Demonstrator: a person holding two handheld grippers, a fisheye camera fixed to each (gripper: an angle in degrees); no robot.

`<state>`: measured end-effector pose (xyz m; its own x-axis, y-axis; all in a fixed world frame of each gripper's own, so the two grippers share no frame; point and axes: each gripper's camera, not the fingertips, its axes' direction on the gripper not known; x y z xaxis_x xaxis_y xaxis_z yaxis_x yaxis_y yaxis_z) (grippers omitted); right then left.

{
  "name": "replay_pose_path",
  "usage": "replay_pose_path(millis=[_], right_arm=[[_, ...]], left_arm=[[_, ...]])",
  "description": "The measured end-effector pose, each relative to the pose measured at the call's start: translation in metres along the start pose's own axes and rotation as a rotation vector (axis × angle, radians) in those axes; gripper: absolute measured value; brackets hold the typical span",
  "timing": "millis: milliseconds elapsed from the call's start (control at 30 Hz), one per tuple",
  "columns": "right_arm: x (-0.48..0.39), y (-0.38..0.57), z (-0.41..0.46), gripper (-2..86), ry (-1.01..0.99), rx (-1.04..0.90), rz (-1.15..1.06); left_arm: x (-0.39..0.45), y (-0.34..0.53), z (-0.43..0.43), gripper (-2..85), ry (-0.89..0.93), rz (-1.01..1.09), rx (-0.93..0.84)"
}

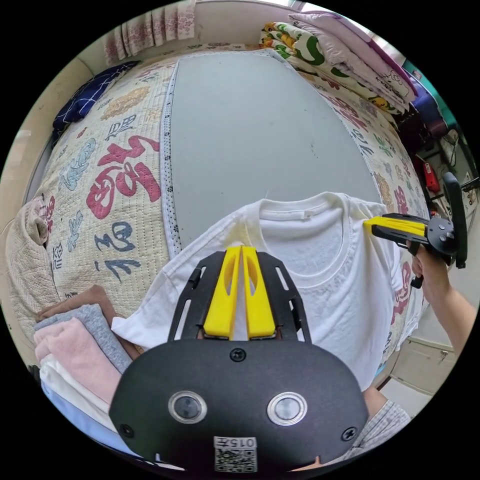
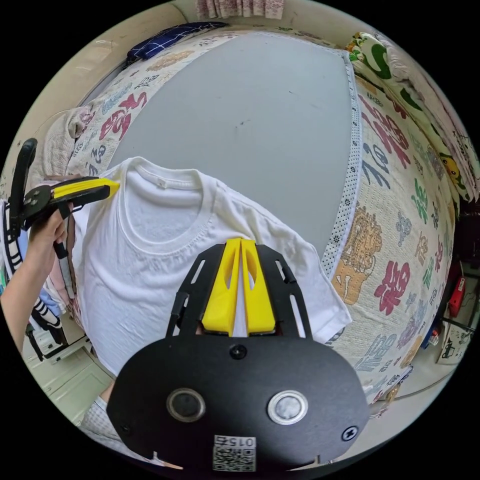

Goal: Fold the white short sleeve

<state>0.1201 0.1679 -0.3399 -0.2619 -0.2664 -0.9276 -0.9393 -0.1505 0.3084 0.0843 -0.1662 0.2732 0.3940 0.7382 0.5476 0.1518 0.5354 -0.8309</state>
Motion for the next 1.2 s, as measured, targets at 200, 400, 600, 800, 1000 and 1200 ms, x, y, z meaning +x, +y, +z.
replay_pose_path(millis=[200,400,600,800,1000,1200], right_arm=[[-0.017,-0.011,-0.019,-0.6,0.028,0.002,0.042],[-0.030,0.030,-0.065,-0.3,-0.091,0.027,-0.003],[-0.024,0.174,-0.095,0.8,-0.275,-0.102,0.115],[-0.040,0.284,-0.144,0.6,-0.219,-0.122,0.416],[-0.108,0.274,-0.237,1.1,0.243,0.143,0.356],[-0.063,0.234,-0.266,5.6,-0.002,0.237,0.379]], left_arm=[[0.010,-0.007,-0.020,-0.7,0.012,-0.018,0.023],[0.016,0.034,-0.061,-0.5,0.147,-0.047,0.095],[0.017,0.159,-0.090,0.4,0.269,-0.143,-0.010],[0.041,0.231,-0.102,0.4,0.200,-0.064,-0.225],[0.099,0.170,-0.182,0.7,-0.042,0.060,0.239],[0.155,0.041,-0.173,3.9,0.578,0.052,0.256]])
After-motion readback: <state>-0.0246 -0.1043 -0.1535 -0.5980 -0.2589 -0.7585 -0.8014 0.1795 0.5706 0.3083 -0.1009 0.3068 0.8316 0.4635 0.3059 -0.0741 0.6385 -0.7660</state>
